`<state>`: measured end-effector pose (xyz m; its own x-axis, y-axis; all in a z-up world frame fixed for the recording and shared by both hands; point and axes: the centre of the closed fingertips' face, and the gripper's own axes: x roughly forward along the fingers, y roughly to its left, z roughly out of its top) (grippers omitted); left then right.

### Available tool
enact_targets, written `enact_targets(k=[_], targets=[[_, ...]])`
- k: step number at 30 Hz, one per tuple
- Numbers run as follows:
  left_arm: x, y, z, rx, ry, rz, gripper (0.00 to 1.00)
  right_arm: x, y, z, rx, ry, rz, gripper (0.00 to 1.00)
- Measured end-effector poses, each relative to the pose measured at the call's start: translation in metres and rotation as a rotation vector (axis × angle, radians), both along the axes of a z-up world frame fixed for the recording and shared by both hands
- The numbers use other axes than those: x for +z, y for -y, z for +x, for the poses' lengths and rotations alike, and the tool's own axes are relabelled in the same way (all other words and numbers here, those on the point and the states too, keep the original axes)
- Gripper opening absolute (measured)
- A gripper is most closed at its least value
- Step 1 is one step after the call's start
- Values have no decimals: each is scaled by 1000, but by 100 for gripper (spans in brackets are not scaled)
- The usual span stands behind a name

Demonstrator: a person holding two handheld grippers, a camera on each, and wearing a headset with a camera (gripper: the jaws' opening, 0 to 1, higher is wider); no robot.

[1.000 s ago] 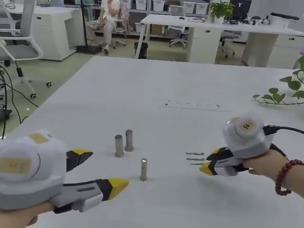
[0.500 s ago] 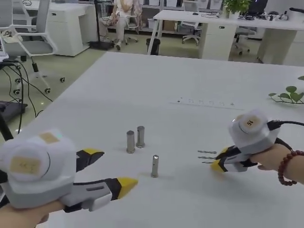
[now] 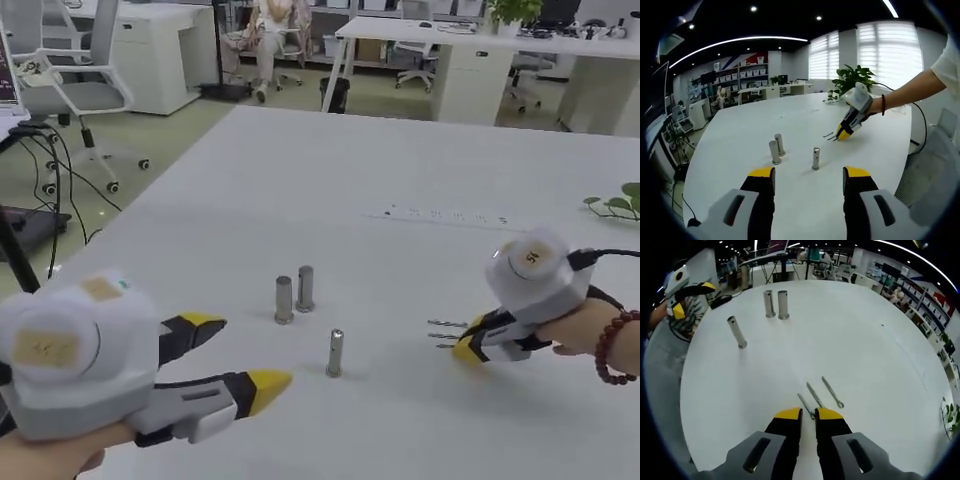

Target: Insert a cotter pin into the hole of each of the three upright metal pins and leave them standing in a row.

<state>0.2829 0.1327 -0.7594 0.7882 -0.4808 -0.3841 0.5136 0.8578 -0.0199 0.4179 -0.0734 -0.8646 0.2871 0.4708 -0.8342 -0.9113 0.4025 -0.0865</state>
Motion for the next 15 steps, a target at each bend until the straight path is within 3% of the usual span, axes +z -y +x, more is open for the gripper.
enact_targets(k=[3,15], targets=[[-1,0,0,-4,-3,7,53,-1,-3,-4,17,-37,-14,9],[-8,0,1,-6,-33,8,53,0,-1,-4,17,-60,-52,4]])
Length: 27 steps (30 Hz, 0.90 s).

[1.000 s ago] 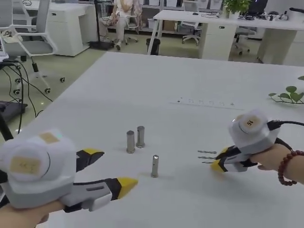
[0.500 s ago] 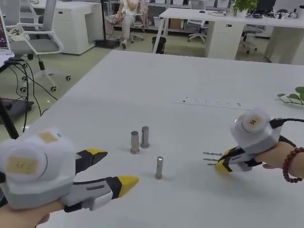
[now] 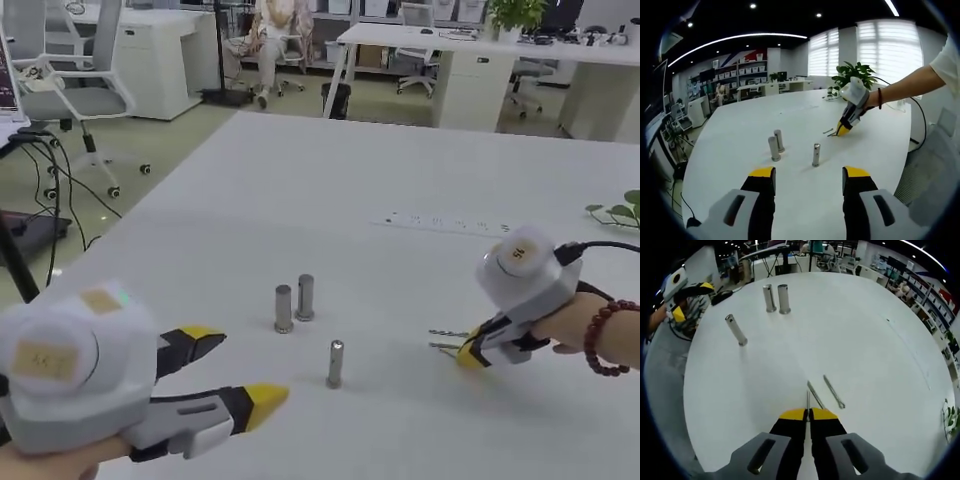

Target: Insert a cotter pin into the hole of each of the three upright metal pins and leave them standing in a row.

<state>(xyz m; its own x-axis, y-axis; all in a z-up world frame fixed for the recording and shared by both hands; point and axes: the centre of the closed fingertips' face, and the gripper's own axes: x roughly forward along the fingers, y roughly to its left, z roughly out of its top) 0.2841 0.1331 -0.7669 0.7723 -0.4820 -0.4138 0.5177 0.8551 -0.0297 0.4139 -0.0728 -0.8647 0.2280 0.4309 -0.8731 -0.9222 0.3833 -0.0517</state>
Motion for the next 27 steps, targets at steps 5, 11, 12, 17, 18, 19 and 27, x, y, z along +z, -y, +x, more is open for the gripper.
enact_targets(k=[5,11,12,17,18,19,27], targets=[[-4,0,0,3,-12,-2,52,1,-1,0,33,27,-31,2],[-3,1,1,1,-11,-11,52,-1,0,2,60,27,-40,2],[-2,2,1,0,-10,-12,52,-1,0,3,66,32,-42,2],[0,8,-1,-15,-6,-10,52,6,-3,0,91,55,-21,1],[0,9,-1,-19,-6,-8,51,8,-4,-1,102,65,-18,1],[1,11,-1,-22,-6,-8,51,9,-5,-2,115,79,-21,1],[4,28,-4,-65,-16,-17,48,32,-22,-23,197,161,22,1]])
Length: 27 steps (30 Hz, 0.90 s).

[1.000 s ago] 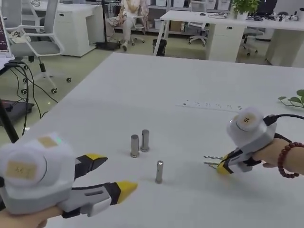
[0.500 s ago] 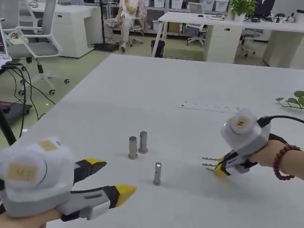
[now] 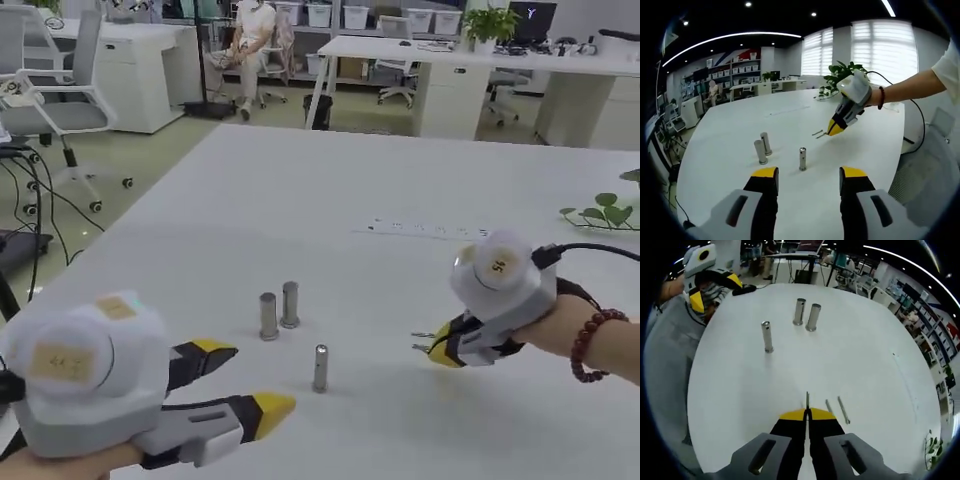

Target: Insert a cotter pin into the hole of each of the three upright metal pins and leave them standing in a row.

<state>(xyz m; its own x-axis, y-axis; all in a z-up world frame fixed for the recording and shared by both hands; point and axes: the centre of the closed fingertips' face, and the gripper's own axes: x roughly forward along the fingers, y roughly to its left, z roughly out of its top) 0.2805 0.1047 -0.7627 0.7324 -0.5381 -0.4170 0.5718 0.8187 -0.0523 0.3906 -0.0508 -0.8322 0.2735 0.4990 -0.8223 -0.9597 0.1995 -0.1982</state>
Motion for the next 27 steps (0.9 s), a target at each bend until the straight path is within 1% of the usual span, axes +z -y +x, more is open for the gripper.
enact_targets(k=[4,5,6,11,14,16,18,19,20,22,24,27], targets=[[2,7,0,-17,-4,-13,46,12,-8,-13,39,36,21,1],[3,9,0,-19,-7,-17,46,13,-8,-14,41,37,24,1],[3,10,1,-21,-9,-22,45,17,-11,-18,50,44,38,1],[4,19,2,-36,-22,-47,43,32,-21,-32,85,80,73,1],[5,24,3,-47,-32,-61,42,39,-27,-41,119,115,80,1],[5,28,4,-54,-37,-68,42,41,-30,-45,128,124,85,1],[6,31,5,-62,-47,-80,40,45,-35,-52,146,135,98,1],[5,33,5,-65,-60,-90,38,49,-38,-56,158,142,110,1],[5,35,6,-68,-66,-93,37,50,-40,-59,164,144,112,1],[4,38,8,-72,-75,-105,36,52,-42,-62,179,165,105,1],[4,41,9,-77,-89,-118,35,54,-45,-66,188,170,115,1],[5,45,9,-86,-100,-122,33,58,-48,-70,199,188,115,1]])
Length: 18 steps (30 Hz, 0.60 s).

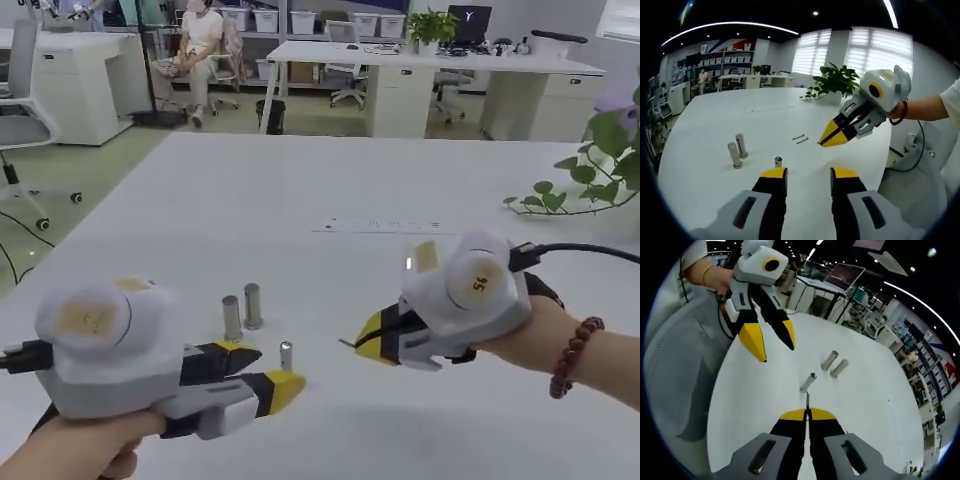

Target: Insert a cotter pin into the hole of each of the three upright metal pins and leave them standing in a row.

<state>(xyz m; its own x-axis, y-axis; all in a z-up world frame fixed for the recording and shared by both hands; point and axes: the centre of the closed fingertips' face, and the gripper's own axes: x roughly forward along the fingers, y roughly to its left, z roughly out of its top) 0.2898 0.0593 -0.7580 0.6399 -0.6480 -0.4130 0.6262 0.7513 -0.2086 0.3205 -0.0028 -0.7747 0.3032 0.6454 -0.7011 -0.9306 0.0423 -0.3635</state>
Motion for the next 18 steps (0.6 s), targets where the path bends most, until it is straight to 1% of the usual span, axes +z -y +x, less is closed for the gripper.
enact_targets(k=[1,3,5,7,9,10,12,15,16,18], targets=[[0,1,0,-2,-4,-6,32,2,-1,-2,5,6,4,1],[2,5,1,-5,-13,-31,32,4,-3,-5,8,7,11,1],[3,7,2,-5,-29,-60,30,5,-5,-8,14,19,14,1],[3,9,4,-4,-43,-75,29,5,-6,-10,24,37,6,1],[2,11,4,-7,-61,-86,27,5,-8,-13,32,39,6,1],[2,13,4,-10,-72,-98,26,4,-10,-16,40,38,8,1],[3,16,3,-14,-86,-122,24,4,-13,-21,54,56,-1,1],[3,19,2,-19,-102,-143,24,6,-19,-28,75,50,16,1],[2,21,1,-26,-110,-149,23,6,-20,-30,82,55,11,1],[3,24,-1,-37,-120,-158,18,7,-22,-33,93,60,10,1]])
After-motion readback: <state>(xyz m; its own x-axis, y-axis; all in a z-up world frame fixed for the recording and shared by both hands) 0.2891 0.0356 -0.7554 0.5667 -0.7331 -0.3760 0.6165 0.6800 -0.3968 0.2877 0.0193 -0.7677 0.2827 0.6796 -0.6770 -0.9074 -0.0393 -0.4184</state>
